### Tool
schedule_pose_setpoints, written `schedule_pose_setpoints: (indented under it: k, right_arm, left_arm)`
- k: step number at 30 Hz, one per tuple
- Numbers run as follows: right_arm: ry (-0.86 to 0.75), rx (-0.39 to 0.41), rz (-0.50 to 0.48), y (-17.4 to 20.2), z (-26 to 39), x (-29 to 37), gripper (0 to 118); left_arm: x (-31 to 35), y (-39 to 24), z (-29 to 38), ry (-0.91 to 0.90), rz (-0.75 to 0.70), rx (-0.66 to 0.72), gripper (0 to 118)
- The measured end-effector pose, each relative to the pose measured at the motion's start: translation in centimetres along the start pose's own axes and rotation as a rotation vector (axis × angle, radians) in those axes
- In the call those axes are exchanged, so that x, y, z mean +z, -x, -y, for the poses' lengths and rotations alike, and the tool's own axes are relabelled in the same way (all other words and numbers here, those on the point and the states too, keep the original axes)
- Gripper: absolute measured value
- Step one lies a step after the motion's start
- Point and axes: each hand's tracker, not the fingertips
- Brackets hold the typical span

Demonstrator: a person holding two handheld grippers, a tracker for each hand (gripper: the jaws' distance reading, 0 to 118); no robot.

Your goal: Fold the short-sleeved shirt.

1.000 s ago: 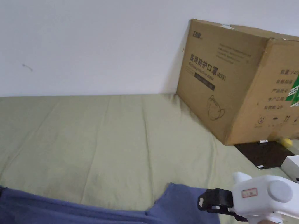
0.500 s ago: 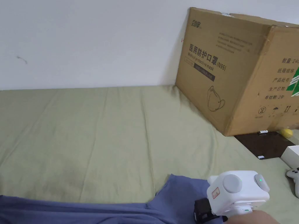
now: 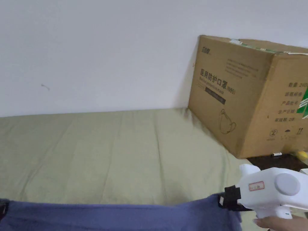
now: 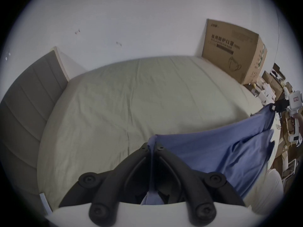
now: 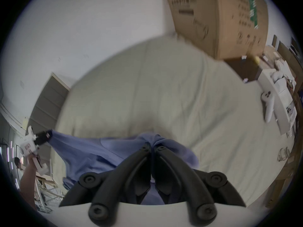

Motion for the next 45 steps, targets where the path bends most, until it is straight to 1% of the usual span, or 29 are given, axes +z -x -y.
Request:
schedule_pose_setpoints:
  k: [2, 3, 5, 6, 8, 12, 15, 18, 22, 28, 36, 39, 42, 43, 45]
  right_arm:
    - [-0.054, 0.001, -0.068, 0.6, -1.2, 3.1, 1]
    - [-0.094, 0.003, -0.076, 1.1, -1.7, 4.7, 1]
    - [-0.153, 0.038, -0.072, 2.1, -3.3, 7.3, 1]
    - [-0.155, 0.062, -0.080, 2.8, -4.2, 8.6, 1]
    - [-0.188, 0.084, -0.090, 4.2, -5.8, 10.8, 1]
    - [-0.282, 0.139, -0.075, 7.3, -9.9, 14.5, 1]
    - [-0.341, 0.172, -0.075, 9.8, -13.4, 17.1, 1]
    - [-0.415, 0.219, -0.048, 12.7, -17.0, 19.3, 1]
    - [-0.486, 0.229, -0.046, 15.5, -21.9, 20.9, 1]
    - [-0.604, 0.206, -0.001, 18.5, -29.6, 20.3, 1]
    - [-0.750, 0.279, 0.093, 21.9, -36.8, 18.7, 1]
    - [-0.767, 0.305, 0.139, 22.4, -37.9, 17.3, 1]
    - [-0.765, 0.321, 0.162, 21.7, -37.9, 14.2, 1]
    - [-0.750, 0.323, 0.161, 21.1, -37.4, 12.7, 1]
    - [-0.670, 0.306, 0.167, 19.4, -35.4, 8.4, 1]
  left_arm:
    - [3.1, 0.2, -1.0, -0.067, -0.005, 0.016, 2]
    - [4.7, 0.3, -1.6, -0.097, -0.007, 0.029, 2]
    - [7.8, 0.5, -2.8, -0.149, 0.007, 0.043, 2]
    - [9.6, 0.6, -3.7, -0.173, 0.008, 0.040, 2]
    - [12.4, 0.3, -5.2, -0.207, 0.000, 0.026, 2]
    - [16.8, -0.1, -8.9, -0.279, -0.031, 0.007, 2]
    - [19.0, 0.0, -11.9, -0.332, -0.067, 0.008, 2]
    - [20.8, 0.6, -15.5, -0.388, -0.089, 0.041, 2]
    - [21.5, 1.3, -20.2, -0.451, -0.112, 0.064, 2]
    - [18.6, 1.8, -26.4, -0.502, -0.148, 0.074, 2]
    - [11.9, 1.8, -32.7, -0.547, -0.198, 0.076, 2]
    - [9.2, 1.5, -33.6, -0.554, -0.206, 0.076, 2]
    - [5.8, 1.0, -33.5, -0.532, -0.226, 0.062, 2]
    - [4.7, 0.7, -33.1, -0.513, -0.225, 0.064, 2]
    - [1.3, 0.2, -30.9, -0.449, -0.185, 0.085, 2]
